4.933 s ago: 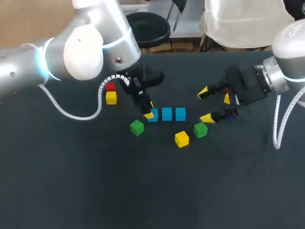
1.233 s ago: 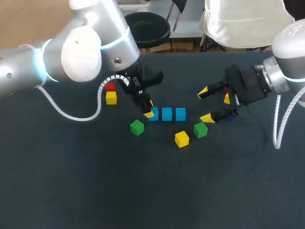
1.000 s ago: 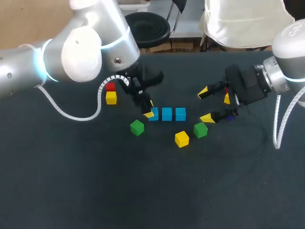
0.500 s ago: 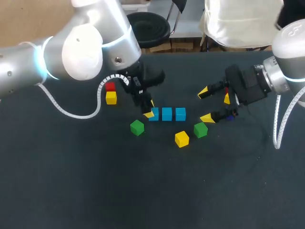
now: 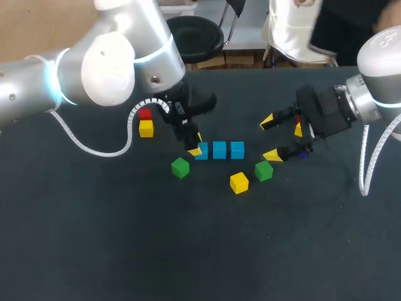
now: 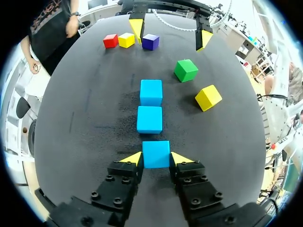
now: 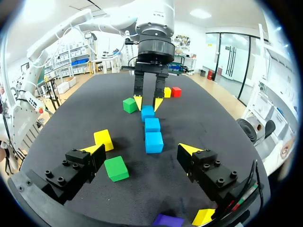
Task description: Place the blue cubes, place green cubes on the blue cubes, place the yellow cubes on the green cubes, then place the red cubes on the yellow cubes, and place purple cube on the red cubes.
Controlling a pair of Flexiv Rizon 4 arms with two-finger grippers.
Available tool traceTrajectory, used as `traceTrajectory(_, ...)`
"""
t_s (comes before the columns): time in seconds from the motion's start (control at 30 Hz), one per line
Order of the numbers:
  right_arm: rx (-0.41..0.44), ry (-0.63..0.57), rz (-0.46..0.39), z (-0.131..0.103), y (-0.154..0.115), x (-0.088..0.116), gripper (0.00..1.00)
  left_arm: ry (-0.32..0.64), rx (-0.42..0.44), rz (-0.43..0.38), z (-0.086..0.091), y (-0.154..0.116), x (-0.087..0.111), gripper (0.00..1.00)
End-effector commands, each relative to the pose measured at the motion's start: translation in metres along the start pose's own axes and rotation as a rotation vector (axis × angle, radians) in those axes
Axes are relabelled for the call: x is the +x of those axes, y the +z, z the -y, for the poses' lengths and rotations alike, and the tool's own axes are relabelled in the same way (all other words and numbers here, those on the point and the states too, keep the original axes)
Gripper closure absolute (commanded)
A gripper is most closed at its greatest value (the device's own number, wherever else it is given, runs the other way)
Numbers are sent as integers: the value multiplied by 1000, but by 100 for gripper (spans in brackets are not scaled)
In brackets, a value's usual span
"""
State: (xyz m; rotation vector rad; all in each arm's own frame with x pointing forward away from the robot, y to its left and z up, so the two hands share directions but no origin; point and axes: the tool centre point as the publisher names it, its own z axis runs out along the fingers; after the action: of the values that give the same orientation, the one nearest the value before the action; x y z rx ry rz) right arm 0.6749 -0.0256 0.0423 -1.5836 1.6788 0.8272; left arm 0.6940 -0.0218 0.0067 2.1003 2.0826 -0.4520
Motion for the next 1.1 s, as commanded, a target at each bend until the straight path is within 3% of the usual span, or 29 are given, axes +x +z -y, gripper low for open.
traceTrajectory(0.03, 0, -1, 2, 0, 0, 0, 0, 0, 2, -2, 0, 0, 0, 100)
traceTrajectory(0.1, 0, -1, 2, 0, 0, 0, 0, -1, 3, -1, 0, 1, 0, 100)
traceTrajectory(0.17, 0, -1, 2, 0, 0, 0, 0, -6, 5, 2, 0, 1, 0, 64)
traceTrajectory(0.2, 0, -1, 2, 0, 0, 0, 0, -8, 6, 3, 0, 1, 0, 56)
traceTrajectory(0.27, 0, -1, 2, 0, 0, 0, 0, -8, 5, 2, 0, 1, 0, 51)
traceTrajectory(0.33, 0, -1, 2, 0, 0, 0, 0, -9, 5, 0, 0, 1, 0, 25)
traceTrajectory(0.4, 0, -1, 2, 0, 0, 0, 0, -10, 4, 1, 0, 1, 0, 22)
traceTrajectory(0.47, 0, -1, 2, 0, 0, 0, 0, -13, 3, 3, -1, 1, 0, 11)
traceTrajectory(0.83, 0, -1, 2, 0, 0, 0, 0, -46, -40, 45, -5, -16, 5, 16)
traceTrajectory(0.97, 0, -1, 2, 0, 0, 0, 0, -43, -56, 58, -5, -26, 5, 13)
traceTrajectory(1.03, 0, -1, 2, 0, 0, 0, 0, -41, -59, 58, -5, -29, 5, 16)
traceTrajectory(1.1, 0, -1, 2, 0, 0, 0, 0, -34, -61, 58, -3, -30, 4, 29)
